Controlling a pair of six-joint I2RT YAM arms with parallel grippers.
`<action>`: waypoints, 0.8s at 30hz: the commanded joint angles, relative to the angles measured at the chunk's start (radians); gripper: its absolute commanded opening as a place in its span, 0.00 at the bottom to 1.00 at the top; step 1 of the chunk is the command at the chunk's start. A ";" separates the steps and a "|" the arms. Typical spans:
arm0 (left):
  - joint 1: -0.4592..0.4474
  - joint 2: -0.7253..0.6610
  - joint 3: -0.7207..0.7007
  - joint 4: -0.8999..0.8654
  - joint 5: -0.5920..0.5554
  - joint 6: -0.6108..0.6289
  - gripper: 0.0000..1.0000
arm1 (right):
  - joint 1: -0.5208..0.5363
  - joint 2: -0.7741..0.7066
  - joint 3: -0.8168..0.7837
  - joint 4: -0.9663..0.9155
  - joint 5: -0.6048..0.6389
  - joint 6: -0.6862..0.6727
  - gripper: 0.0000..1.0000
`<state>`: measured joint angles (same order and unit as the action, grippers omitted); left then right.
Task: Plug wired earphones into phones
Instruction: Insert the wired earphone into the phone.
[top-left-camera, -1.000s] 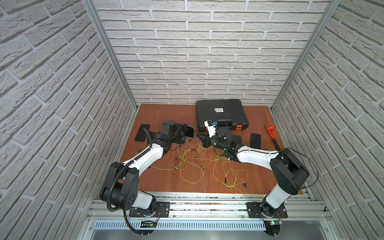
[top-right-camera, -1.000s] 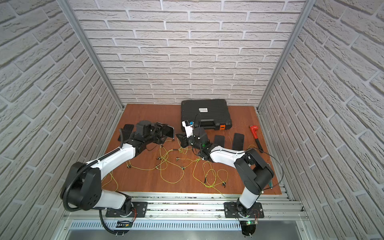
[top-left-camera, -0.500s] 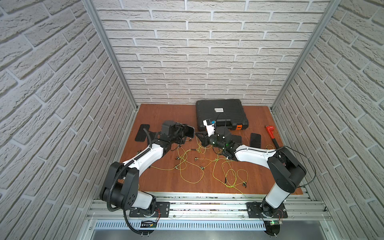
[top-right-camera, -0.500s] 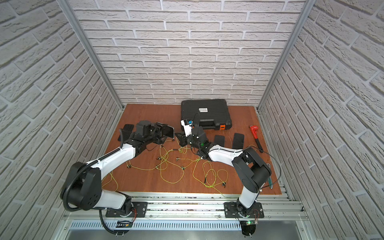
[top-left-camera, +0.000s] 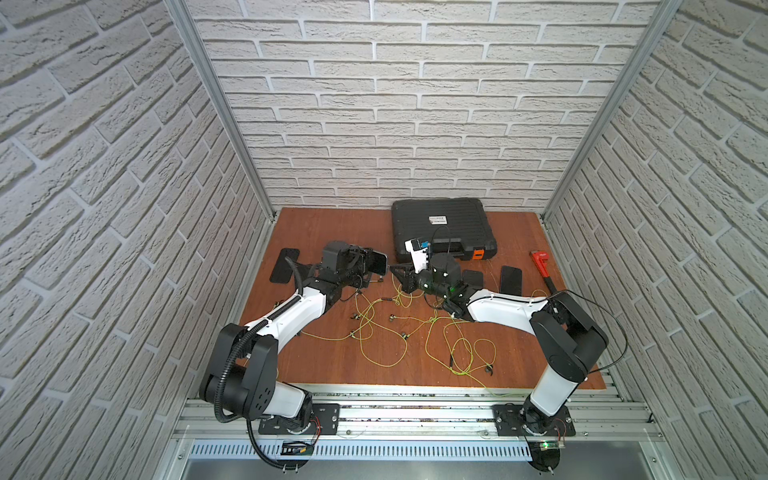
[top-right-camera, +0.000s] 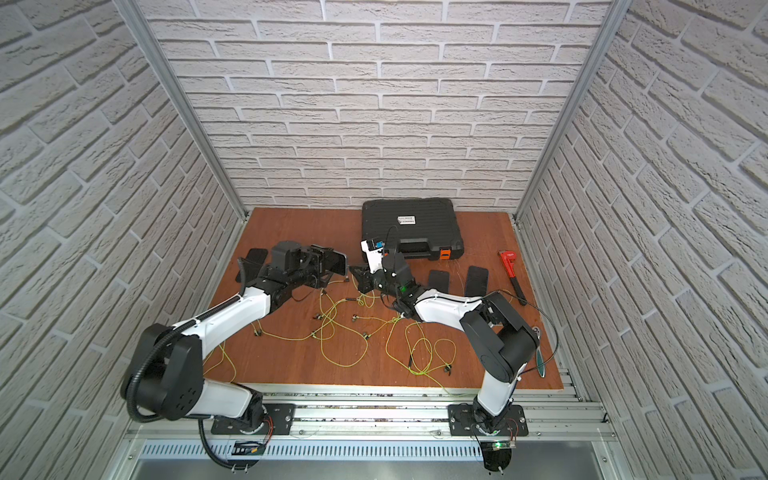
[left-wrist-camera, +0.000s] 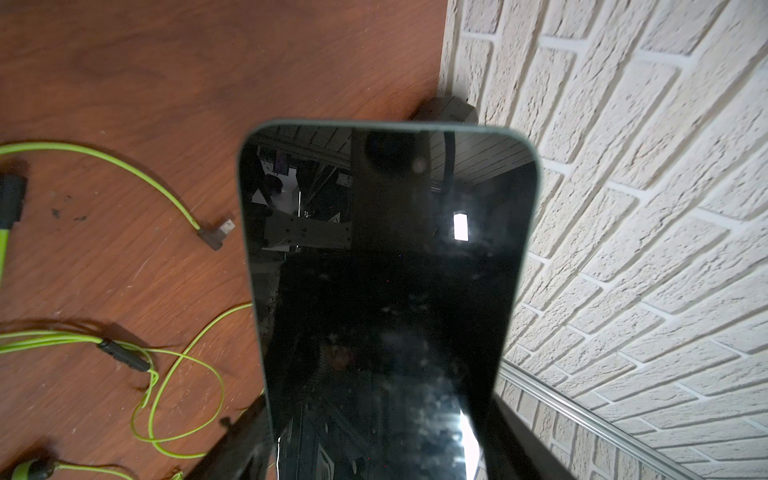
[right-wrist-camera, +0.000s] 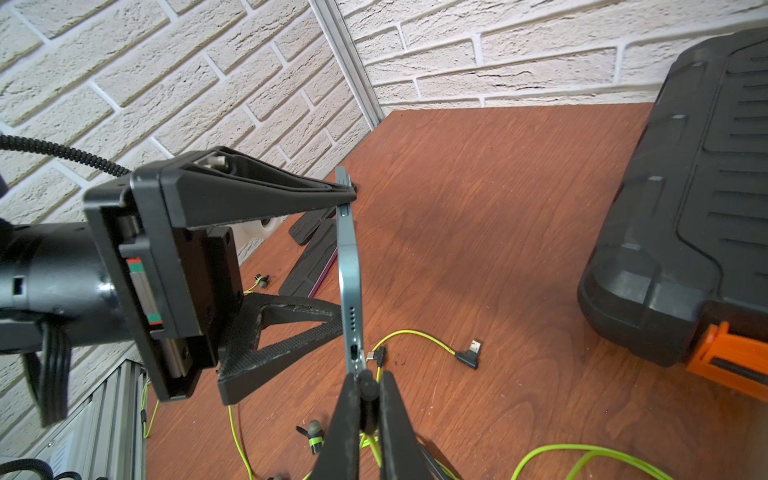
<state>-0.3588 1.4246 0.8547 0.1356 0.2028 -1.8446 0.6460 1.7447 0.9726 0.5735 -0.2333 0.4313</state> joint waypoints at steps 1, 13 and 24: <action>0.002 -0.001 -0.011 0.087 0.018 -0.004 0.00 | 0.008 -0.031 0.003 0.063 -0.012 -0.006 0.06; 0.004 -0.003 -0.009 0.096 0.021 -0.008 0.00 | 0.009 -0.021 0.005 0.066 -0.024 -0.002 0.06; 0.004 -0.012 -0.009 0.102 0.021 -0.013 0.00 | 0.008 0.001 0.006 0.059 -0.013 -0.002 0.06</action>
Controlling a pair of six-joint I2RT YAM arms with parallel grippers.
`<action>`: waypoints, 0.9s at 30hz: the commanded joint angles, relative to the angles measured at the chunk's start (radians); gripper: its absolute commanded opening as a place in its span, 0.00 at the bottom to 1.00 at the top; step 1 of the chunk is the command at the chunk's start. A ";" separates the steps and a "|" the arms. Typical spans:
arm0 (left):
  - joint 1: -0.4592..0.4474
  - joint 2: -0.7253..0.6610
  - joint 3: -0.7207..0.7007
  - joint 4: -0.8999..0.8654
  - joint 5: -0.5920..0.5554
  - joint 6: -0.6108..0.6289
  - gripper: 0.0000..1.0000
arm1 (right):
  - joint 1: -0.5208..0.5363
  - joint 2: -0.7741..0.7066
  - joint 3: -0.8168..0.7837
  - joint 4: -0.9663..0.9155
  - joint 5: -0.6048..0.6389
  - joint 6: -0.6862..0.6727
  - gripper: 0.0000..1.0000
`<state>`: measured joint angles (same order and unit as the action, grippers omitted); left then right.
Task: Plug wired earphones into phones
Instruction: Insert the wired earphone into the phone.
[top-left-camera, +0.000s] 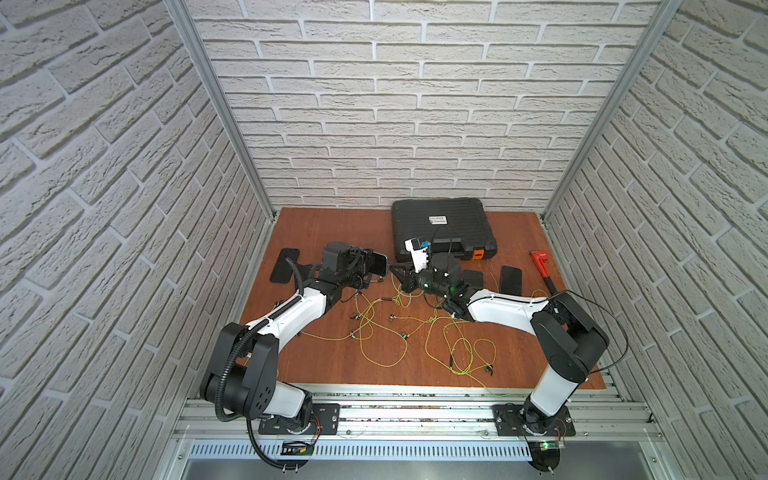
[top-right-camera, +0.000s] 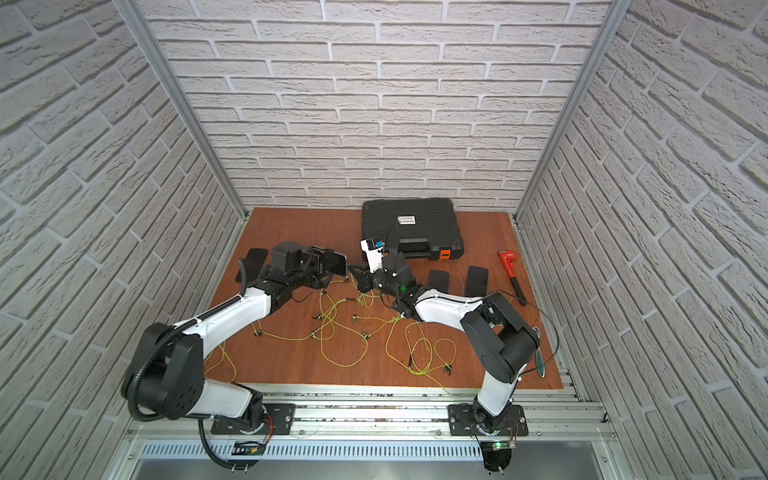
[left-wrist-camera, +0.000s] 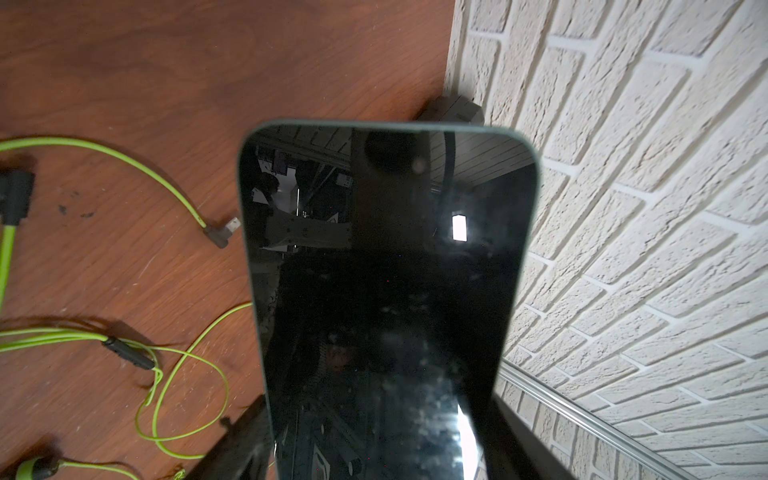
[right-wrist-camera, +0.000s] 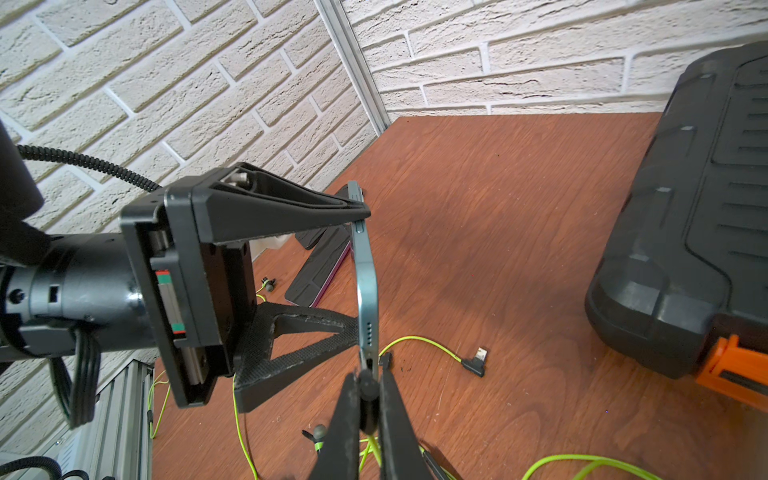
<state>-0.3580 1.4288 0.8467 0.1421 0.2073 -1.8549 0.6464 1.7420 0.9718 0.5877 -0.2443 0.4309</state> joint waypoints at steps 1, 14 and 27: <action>0.003 -0.018 0.000 0.098 0.017 -0.005 0.00 | 0.007 0.006 0.007 0.047 -0.002 0.000 0.06; -0.002 -0.026 0.000 0.102 0.020 -0.006 0.00 | 0.008 0.020 0.015 0.048 -0.002 0.002 0.06; -0.017 -0.012 0.009 0.107 0.024 -0.007 0.00 | 0.008 0.030 0.028 0.049 -0.011 0.003 0.06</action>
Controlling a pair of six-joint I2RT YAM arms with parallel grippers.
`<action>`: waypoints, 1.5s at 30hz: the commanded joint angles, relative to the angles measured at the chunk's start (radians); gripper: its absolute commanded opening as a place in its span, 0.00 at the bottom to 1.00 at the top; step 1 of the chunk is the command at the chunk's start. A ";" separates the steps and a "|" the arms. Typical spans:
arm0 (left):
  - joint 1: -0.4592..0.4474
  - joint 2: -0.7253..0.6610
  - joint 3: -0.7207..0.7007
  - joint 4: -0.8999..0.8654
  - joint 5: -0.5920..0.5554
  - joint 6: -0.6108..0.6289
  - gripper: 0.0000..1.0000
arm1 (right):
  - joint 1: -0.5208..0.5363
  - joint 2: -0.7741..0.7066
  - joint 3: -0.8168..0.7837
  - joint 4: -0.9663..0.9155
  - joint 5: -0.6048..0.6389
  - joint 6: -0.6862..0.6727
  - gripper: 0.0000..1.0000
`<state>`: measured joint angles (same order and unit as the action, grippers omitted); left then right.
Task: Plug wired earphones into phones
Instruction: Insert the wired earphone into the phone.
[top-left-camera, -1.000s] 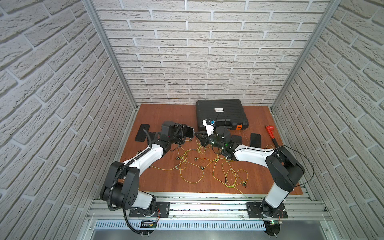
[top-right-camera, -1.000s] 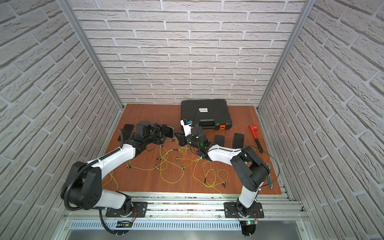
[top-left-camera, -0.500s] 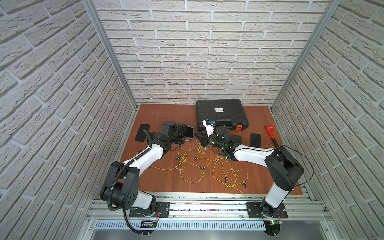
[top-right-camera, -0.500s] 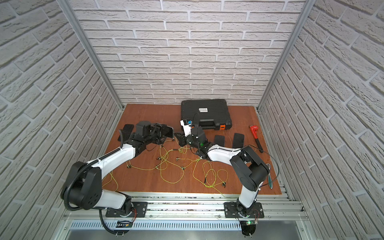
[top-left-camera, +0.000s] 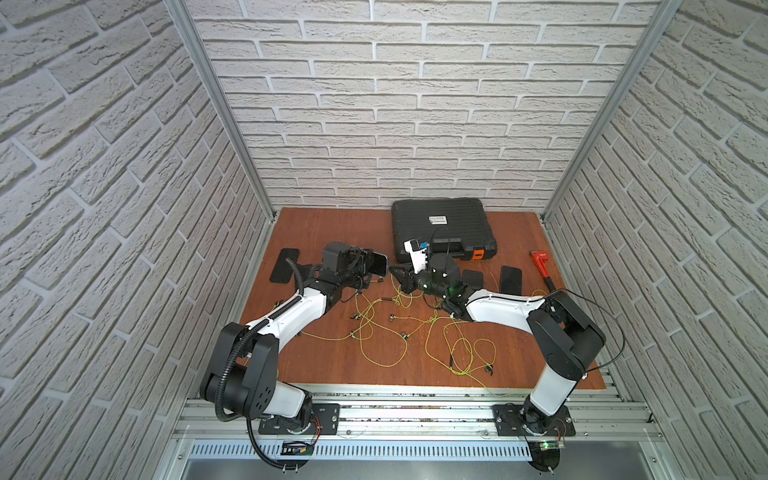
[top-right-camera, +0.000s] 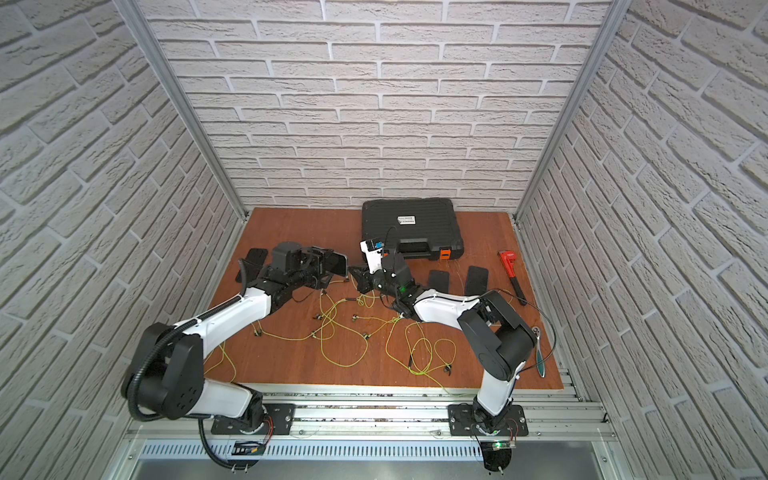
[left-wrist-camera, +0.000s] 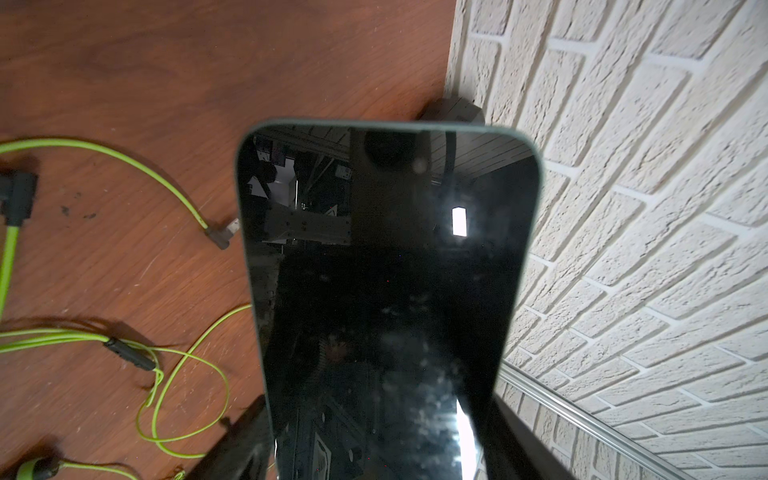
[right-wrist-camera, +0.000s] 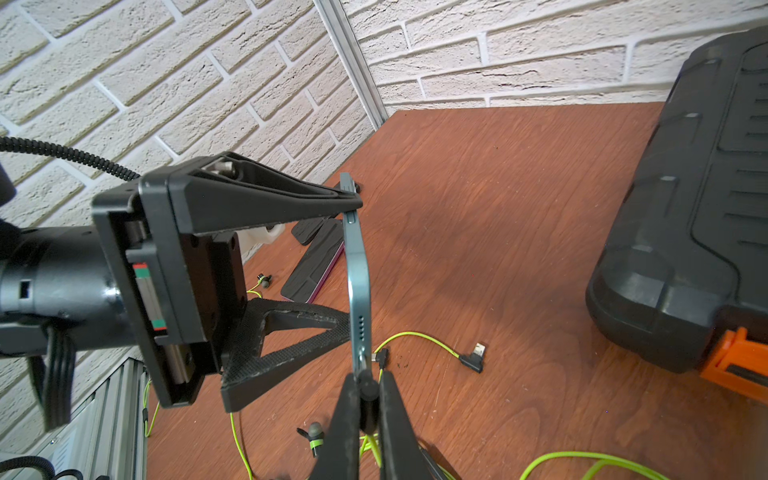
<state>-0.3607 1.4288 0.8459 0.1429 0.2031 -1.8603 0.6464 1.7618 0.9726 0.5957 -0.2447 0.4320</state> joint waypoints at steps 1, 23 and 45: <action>-0.018 -0.007 0.010 0.111 0.030 -0.003 0.00 | 0.008 0.012 0.030 0.040 -0.009 0.001 0.06; -0.008 0.070 0.082 0.028 0.065 0.101 0.00 | -0.042 0.035 0.128 -0.080 -0.067 -0.071 0.39; 0.070 0.650 0.893 -0.792 -0.121 0.920 0.00 | -0.169 -0.248 -0.088 -0.434 -0.049 -0.156 0.68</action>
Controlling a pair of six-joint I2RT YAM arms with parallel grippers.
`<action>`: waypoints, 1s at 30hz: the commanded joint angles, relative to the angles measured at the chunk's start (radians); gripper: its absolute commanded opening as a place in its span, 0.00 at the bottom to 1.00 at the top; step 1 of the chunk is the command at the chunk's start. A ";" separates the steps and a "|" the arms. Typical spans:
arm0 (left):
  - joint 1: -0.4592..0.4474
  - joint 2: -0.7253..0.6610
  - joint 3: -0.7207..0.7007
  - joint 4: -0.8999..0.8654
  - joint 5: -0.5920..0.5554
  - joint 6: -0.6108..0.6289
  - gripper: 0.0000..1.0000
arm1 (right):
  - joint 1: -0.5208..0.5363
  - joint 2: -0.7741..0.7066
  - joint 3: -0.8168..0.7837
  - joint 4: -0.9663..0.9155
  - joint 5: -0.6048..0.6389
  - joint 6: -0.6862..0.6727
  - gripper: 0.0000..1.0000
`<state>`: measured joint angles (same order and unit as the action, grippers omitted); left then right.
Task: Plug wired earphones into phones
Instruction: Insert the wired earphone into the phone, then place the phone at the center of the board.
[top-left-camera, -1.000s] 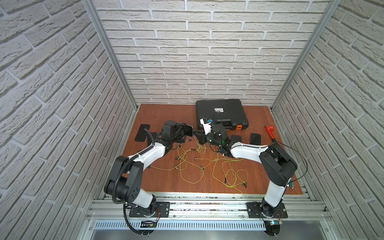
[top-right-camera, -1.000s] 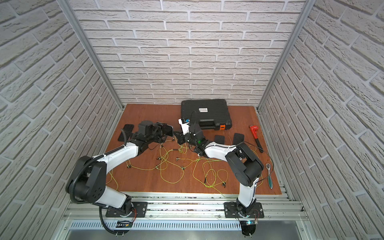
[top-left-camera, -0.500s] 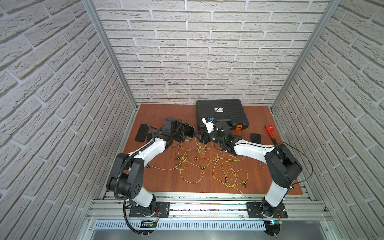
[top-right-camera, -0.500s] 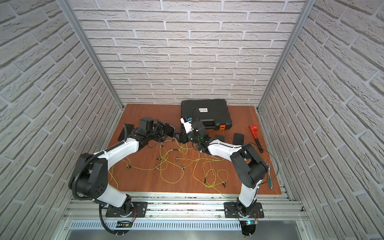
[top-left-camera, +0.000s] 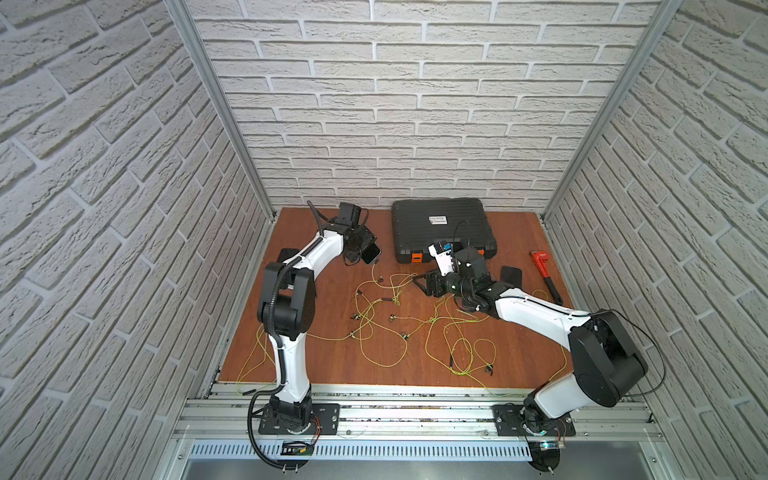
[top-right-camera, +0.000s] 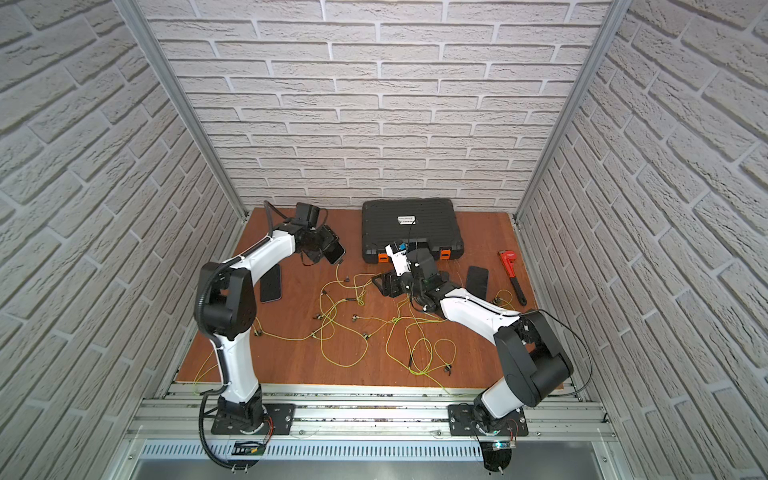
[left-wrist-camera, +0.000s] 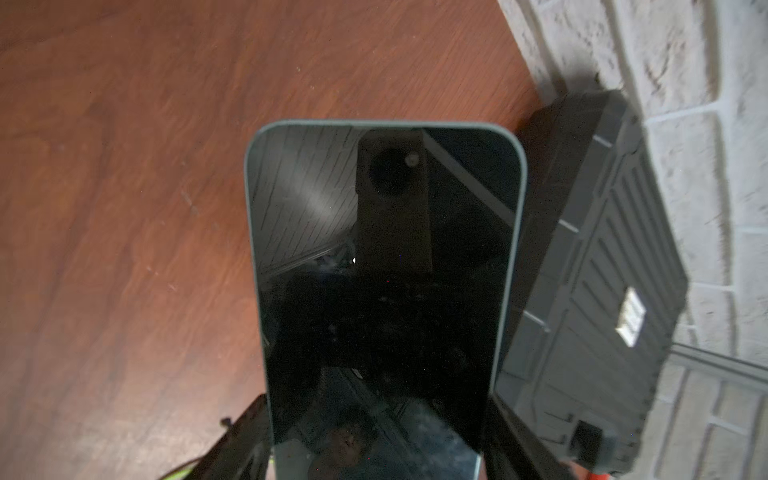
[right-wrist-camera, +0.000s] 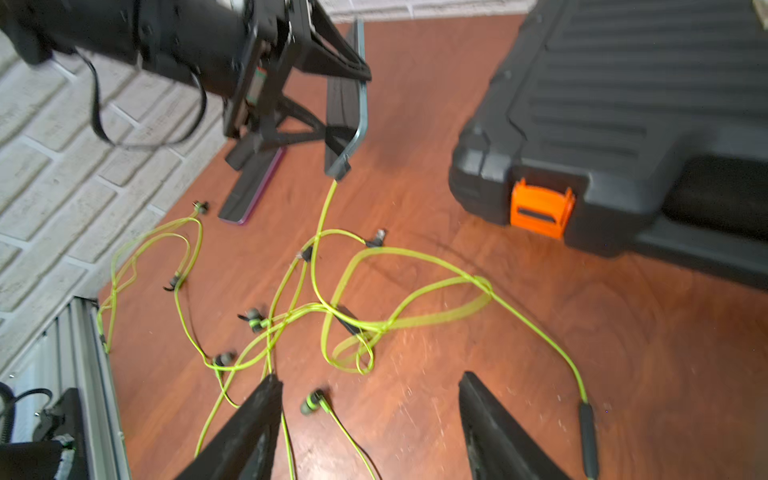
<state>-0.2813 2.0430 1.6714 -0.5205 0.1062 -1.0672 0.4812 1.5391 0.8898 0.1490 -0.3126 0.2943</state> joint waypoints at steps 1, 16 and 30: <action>-0.009 0.061 0.093 -0.141 -0.022 0.128 0.00 | -0.004 -0.024 -0.006 0.013 0.017 -0.018 0.67; -0.029 0.351 0.442 -0.244 -0.007 0.125 0.00 | -0.004 -0.019 -0.018 0.008 0.019 -0.018 0.67; -0.041 0.408 0.496 -0.213 0.039 0.201 0.91 | -0.003 -0.019 -0.008 -0.018 0.020 -0.031 0.67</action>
<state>-0.3164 2.4554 2.1586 -0.7475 0.1291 -0.9108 0.4805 1.5391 0.8860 0.1204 -0.3027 0.2764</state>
